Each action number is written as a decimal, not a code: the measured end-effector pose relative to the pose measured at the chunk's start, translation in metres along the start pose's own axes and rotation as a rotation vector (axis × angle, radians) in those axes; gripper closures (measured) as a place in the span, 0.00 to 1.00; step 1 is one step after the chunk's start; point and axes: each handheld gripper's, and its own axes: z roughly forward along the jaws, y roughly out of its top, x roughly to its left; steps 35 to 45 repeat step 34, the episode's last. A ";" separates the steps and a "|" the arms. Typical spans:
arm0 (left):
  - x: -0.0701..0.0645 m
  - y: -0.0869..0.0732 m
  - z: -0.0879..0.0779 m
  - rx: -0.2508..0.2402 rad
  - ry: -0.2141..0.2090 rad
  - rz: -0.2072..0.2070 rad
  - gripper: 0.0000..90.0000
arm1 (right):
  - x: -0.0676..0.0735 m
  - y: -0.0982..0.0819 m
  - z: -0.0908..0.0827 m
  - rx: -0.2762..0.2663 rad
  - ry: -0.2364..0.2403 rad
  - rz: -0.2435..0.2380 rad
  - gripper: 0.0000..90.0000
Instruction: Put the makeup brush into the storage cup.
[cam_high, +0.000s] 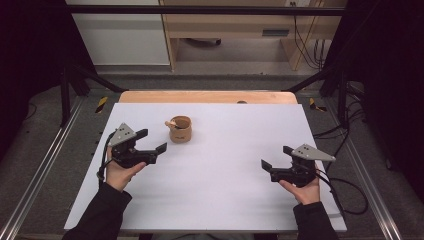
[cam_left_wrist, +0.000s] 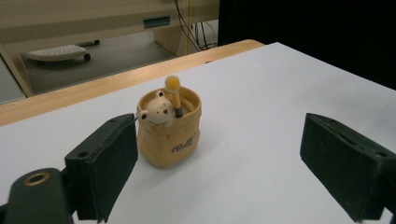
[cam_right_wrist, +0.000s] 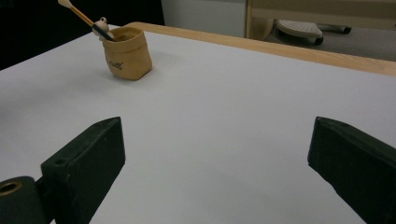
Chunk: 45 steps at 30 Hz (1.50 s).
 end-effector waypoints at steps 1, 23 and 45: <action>0.000 -0.002 -0.001 0.001 0.001 0.000 0.12 | 0.000 0.000 0.000 -0.001 0.001 0.002 0.05; 0.004 -0.044 -0.025 0.003 0.047 -0.052 0.10 | 0.000 0.000 -0.003 -0.010 0.007 0.003 0.05; 0.009 -0.051 -0.023 0.017 0.054 -0.082 0.10 | 0.000 -0.001 -0.003 -0.005 0.013 0.002 0.05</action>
